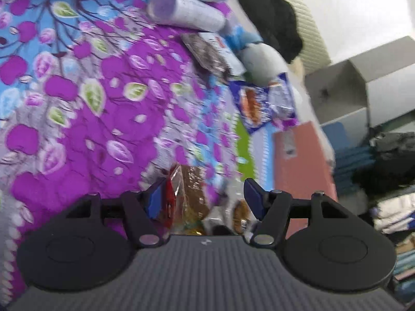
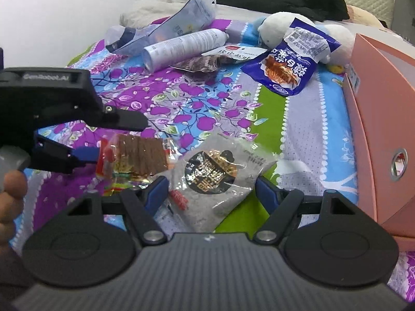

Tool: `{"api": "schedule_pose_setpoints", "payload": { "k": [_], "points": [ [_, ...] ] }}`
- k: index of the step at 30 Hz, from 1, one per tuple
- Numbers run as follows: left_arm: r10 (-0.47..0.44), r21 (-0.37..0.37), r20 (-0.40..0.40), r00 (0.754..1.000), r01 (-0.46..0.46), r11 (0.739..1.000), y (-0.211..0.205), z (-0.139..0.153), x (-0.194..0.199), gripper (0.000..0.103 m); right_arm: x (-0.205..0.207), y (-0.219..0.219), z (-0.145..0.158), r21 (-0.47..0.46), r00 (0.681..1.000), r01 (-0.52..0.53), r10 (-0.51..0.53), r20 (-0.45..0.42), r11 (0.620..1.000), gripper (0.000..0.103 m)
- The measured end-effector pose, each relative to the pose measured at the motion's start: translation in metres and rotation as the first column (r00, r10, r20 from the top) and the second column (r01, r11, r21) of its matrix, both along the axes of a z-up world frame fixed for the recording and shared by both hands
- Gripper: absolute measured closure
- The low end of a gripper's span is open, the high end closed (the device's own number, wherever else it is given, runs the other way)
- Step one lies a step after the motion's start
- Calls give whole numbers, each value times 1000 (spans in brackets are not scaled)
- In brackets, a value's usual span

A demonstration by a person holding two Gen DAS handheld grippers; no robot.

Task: Organize snacks
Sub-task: 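Lift both held packets off the pile and carry them toward the pink box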

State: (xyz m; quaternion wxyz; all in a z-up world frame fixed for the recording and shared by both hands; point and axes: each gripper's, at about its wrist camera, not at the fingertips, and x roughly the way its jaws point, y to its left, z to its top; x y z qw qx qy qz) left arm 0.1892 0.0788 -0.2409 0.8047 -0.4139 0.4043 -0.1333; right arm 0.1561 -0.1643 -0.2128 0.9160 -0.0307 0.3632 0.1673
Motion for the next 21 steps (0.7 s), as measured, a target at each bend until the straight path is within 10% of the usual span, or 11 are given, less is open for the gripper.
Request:
{"api": "schedule_pose_setpoints", "payload": {
  "k": [5, 9, 21],
  "points": [
    [-30, 26, 32, 999, 29, 999, -8, 2, -1, 41, -1, -7, 1, 18, 1000, 14, -13, -17, 1000, 27],
    [-36, 168, -12, 999, 38, 985, -20, -5, 6, 72, -3, -8, 2, 25, 1000, 22, -21, -19, 999, 27],
    [-50, 323, 35, 998, 36, 946, -37, 29, -4, 94, -20, -21, 19, 34, 997, 76, -75, -21, 997, 30]
  ]
}}
